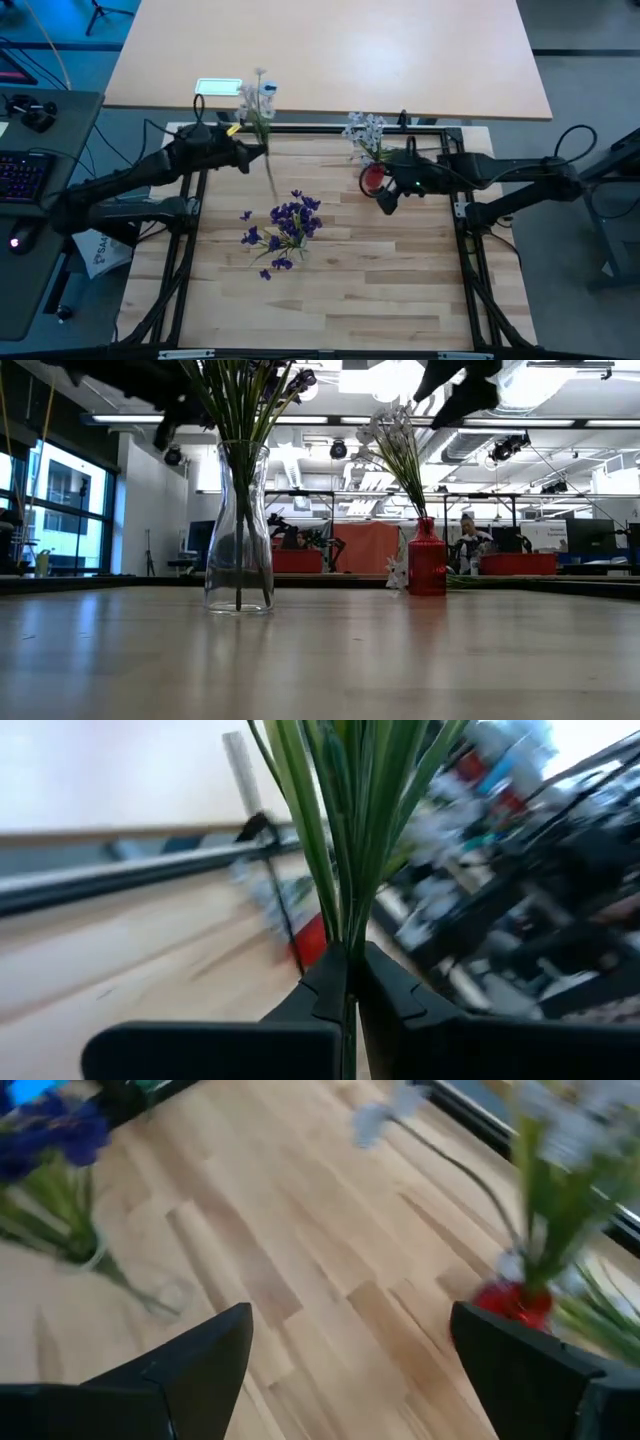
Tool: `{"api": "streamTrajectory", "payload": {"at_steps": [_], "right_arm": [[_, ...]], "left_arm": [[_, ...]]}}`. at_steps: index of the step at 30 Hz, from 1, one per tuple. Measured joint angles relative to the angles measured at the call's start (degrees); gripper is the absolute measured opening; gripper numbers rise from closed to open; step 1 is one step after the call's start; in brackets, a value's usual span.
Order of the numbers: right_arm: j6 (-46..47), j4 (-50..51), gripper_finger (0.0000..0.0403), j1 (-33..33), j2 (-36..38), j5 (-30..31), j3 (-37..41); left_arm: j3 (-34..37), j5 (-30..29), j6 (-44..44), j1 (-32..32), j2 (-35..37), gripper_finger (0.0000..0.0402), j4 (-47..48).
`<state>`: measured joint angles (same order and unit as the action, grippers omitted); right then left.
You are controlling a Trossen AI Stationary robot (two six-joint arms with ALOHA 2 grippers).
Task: Sort flowers into vase by color
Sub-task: Put the top left white flowers into the red vase
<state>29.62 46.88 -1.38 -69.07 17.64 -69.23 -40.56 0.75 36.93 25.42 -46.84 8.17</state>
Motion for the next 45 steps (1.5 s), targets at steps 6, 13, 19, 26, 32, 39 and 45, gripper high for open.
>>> {"api": "streamTrajectory", "payload": {"at_steps": [6, 13, 19, 26, 32, 39, 45], "right_arm": [[-13.96, -5.67, 0.0316, 2.76, -0.76, -7.23, 0.00], [-22.10, -15.41, 0.0314, 8.69, 0.08, -15.92, 0.00], [-18.97, -28.36, 0.0314, 12.01, -0.20, -23.84, 0.00], [-11.91, -44.47, 0.0314, 11.72, -2.74, -29.92, 0.00], [-11.51, -49.01, 0.0314, 10.25, -5.74, -27.67, -0.02], [-11.46, -52.81, 0.0314, 10.22, -5.83, -25.09, -0.02], [-12.19, -53.56, 0.0292, 10.22, -6.05, -24.95, -0.02]], "left_arm": [[0.00, -5.82, -1.28, -8.77, -6.04, 0.0000, -12.85], [-3.92, -14.56, -4.01, -14.50, -10.95, 0.0000, -16.51], [-13.75, -11.78, -14.92, -14.28, -15.87, 0.0000, -16.55], [-23.68, 2.42, -24.14, -13.74, -25.26, 0.0000, -15.13], [-28.37, 10.48, -26.19, -13.74, -32.04, 0.0000, -15.24], [-29.35, 14.22, -26.67, -13.74, -33.46, 0.0000, -15.87], [-29.35, 14.08, -26.58, -13.72, -33.43, 0.0000, -18.62]]}}
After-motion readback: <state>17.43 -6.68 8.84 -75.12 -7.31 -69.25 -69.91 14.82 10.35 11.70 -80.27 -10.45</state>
